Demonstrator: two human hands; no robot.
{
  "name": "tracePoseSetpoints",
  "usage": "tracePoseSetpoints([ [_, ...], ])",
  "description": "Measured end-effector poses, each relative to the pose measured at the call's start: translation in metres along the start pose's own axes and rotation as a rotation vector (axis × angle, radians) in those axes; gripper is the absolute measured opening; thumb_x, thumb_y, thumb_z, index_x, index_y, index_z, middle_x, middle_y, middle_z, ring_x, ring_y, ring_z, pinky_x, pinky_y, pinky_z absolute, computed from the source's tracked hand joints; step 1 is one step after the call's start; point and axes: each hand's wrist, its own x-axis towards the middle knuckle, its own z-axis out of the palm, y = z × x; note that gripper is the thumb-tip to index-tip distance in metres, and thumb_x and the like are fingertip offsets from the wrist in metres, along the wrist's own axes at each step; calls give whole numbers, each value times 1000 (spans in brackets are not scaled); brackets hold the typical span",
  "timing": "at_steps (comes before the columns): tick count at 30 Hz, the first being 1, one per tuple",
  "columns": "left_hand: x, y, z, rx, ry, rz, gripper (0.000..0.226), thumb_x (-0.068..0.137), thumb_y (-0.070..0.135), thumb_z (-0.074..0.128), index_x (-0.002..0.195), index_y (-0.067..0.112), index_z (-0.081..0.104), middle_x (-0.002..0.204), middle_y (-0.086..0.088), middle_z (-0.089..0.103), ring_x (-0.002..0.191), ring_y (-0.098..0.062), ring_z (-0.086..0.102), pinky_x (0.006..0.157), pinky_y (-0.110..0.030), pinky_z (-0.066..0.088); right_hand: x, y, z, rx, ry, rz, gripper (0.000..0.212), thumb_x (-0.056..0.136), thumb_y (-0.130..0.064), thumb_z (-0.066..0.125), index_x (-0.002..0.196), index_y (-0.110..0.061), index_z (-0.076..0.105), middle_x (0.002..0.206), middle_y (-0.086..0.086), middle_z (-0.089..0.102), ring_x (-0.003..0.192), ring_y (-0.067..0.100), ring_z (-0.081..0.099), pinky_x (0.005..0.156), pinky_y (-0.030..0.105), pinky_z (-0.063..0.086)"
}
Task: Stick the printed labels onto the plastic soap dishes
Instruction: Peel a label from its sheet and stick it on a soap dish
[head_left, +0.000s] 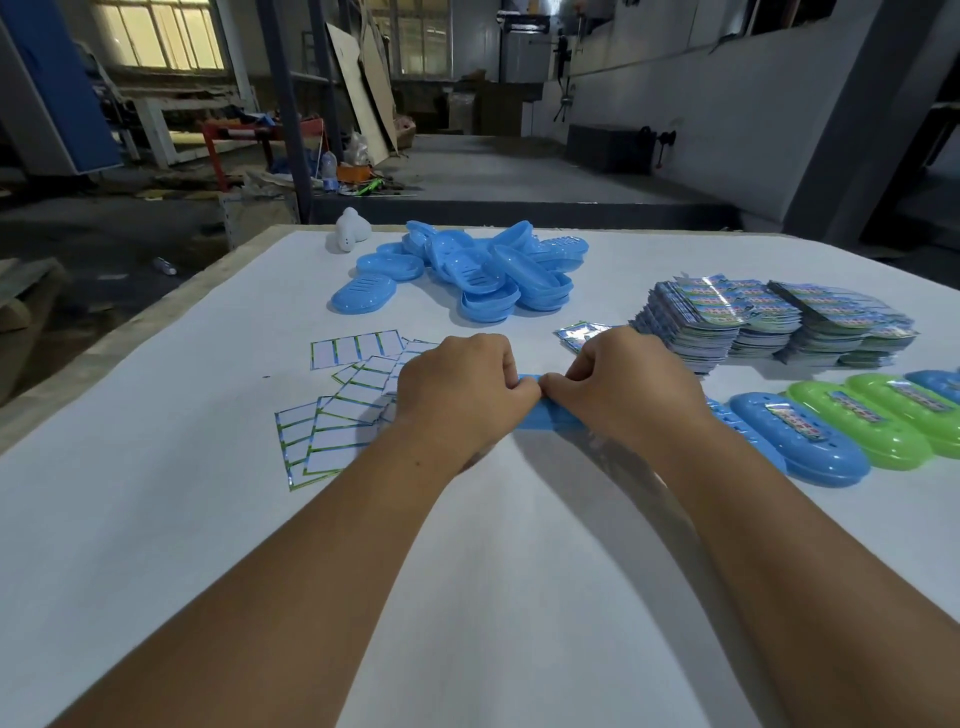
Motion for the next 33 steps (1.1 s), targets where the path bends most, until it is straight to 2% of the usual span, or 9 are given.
tracePoseSetpoints([
  [5,-1,1,-2,59,-7,17,35,82,64,55,79,30,51,73,11,50,77,-20,54,67,-32,37,1,2,2,-51,47,-11,40,76,-59,69,59,-22,68,59,-3,66,65,21,64,51,25,38],
  [8,-3,-1,-3,51,-15,15,35,84,66,55,89,32,48,71,13,44,77,-20,52,67,-33,37,3,4,2,-70,20,7,43,75,-64,68,66,-22,67,71,-3,67,70,21,64,54,26,41],
  [11,-3,-2,-2,27,-45,20,35,85,64,55,94,31,44,75,10,51,77,-19,54,66,-33,38,1,7,1,-39,-7,-27,39,80,-62,67,93,-25,61,92,-9,61,90,18,61,64,31,42],
  [14,-2,-5,0,-79,-97,5,29,87,55,58,97,30,45,81,5,60,81,-22,58,69,-36,45,-3,2,1,137,-83,-204,38,89,-41,66,124,-27,61,118,-5,63,109,16,59,87,33,47],
  [17,-2,-8,-2,-198,-68,-14,13,91,39,54,97,28,50,80,2,64,83,-24,61,74,-39,52,-11,-6,-2,227,-176,-337,44,91,-36,62,135,-33,58,132,-9,61,120,12,55,98,29,44],
  [22,0,-10,-4,-238,60,-28,10,94,31,47,95,24,53,73,-3,61,75,-27,59,64,-39,47,-15,-8,-5,40,-265,-391,52,86,-51,63,136,-49,52,130,-9,55,120,20,52,102,44,44],
  [24,0,-11,-4,-234,67,-27,8,93,31,48,96,24,53,69,0,59,70,-24,58,59,-35,42,-16,-6,-6,5,-251,-362,51,84,-59,61,133,-50,54,130,-8,53,120,20,52,101,41,44],
  [29,-2,-11,-5,-223,60,-28,4,93,30,51,93,26,52,67,3,59,70,-21,58,63,-34,46,-13,1,-14,-80,-283,-243,50,73,-73,61,111,-42,63,108,-12,59,97,15,57,87,36,52],
  [33,-3,-11,-5,-227,54,-28,4,93,31,52,93,27,53,66,5,60,70,-19,59,64,-33,47,-14,8,-24,-138,-289,-162,52,64,-73,63,89,-27,68,86,-10,66,81,13,61,75,34,56],
])
